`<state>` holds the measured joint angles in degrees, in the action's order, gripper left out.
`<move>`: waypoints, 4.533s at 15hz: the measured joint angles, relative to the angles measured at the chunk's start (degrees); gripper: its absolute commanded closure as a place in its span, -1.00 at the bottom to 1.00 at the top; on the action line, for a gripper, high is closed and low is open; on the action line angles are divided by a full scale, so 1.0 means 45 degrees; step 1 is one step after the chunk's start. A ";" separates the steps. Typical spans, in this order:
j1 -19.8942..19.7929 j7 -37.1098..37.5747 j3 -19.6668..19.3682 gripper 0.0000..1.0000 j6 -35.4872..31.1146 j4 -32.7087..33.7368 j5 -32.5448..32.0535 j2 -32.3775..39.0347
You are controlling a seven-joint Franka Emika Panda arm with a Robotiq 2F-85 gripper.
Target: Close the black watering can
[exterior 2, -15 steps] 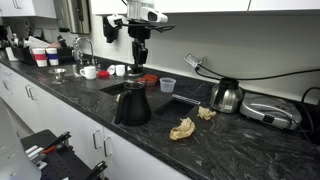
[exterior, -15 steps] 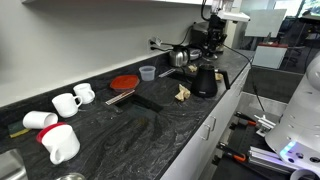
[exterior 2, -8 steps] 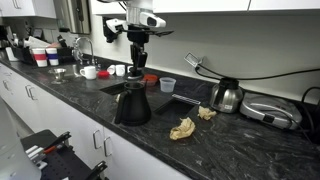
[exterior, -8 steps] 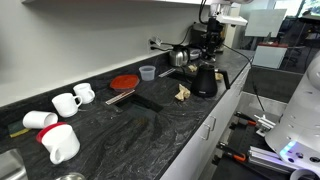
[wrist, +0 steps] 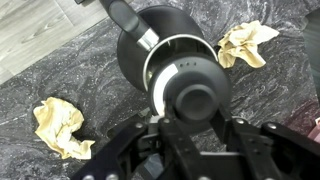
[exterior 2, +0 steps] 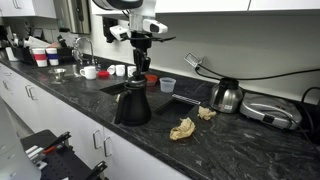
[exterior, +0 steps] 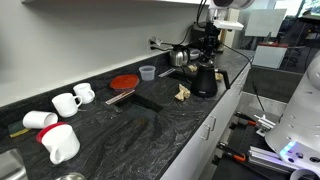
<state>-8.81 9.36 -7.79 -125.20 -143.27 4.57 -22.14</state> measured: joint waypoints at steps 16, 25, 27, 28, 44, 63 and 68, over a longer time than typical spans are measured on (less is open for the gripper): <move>0.0020 -0.0260 0.0178 0.70 -0.0033 -0.0063 -0.0454 0.0124; -0.0023 -0.0278 0.0232 0.70 -0.0037 -0.0081 -0.0993 0.0067; -0.0029 -0.0278 0.0208 0.70 -0.0031 -0.0104 -0.1019 0.0044; -0.0029 -0.0278 0.0203 0.70 -0.0028 -0.0126 -0.1019 0.0026; 0.0158 -0.0329 0.0337 0.70 0.0246 -0.0257 -0.1026 -0.0105; 0.0285 -0.0719 0.0356 -0.43 0.0409 -0.0384 -0.1020 0.0091; 0.0285 -0.0719 0.0356 -0.43 0.0409 -0.0384 -0.1020 0.0091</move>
<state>-7.53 6.13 -6.19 -123.36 -145.00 -0.02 -21.73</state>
